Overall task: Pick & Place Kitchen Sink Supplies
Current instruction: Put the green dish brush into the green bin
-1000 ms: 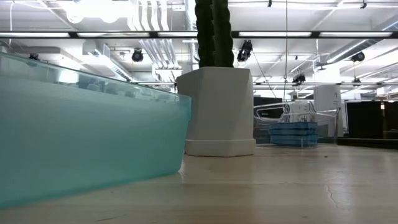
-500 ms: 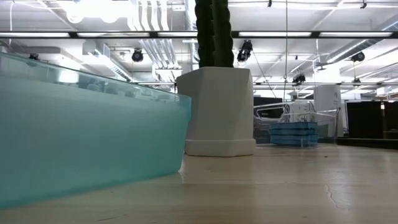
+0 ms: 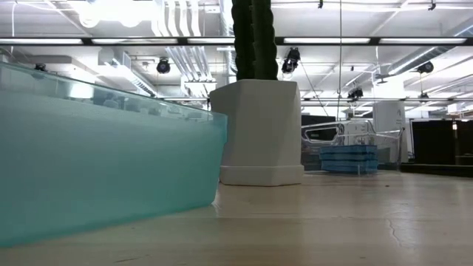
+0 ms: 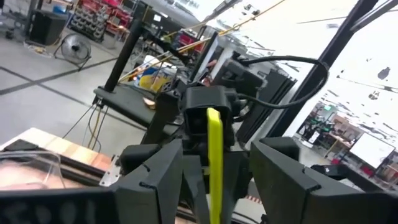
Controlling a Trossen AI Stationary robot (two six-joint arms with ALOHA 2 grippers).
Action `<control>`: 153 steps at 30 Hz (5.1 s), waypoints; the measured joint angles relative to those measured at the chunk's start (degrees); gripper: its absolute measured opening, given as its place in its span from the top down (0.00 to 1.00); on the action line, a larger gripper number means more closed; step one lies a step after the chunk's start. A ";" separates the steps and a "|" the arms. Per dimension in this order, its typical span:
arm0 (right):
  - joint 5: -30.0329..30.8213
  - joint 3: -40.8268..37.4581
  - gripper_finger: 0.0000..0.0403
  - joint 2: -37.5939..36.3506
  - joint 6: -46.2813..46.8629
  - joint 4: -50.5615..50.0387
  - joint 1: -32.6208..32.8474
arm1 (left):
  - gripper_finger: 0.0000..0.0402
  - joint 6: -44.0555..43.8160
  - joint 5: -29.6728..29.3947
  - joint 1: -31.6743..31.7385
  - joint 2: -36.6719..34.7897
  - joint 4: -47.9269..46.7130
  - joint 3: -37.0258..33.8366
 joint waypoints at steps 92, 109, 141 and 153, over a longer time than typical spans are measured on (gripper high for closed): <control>-13.29 -0.13 0.54 1.07 0.59 0.17 -1.05 | 0.98 -5.43 16.19 -0.72 -3.62 -33.67 -10.72; -13.31 -0.13 0.54 1.04 -1.80 4.51 -1.04 | 0.97 -34.40 22.90 -7.58 -7.41 5.94 -46.55; -10.27 -0.13 0.56 1.02 -2.79 5.49 -1.22 | 0.97 -46.38 22.17 -10.34 -5.59 20.48 -66.86; -10.27 -0.13 0.57 1.02 -2.82 5.25 -1.18 | 0.97 -45.24 21.69 -13.73 4.69 20.45 -58.53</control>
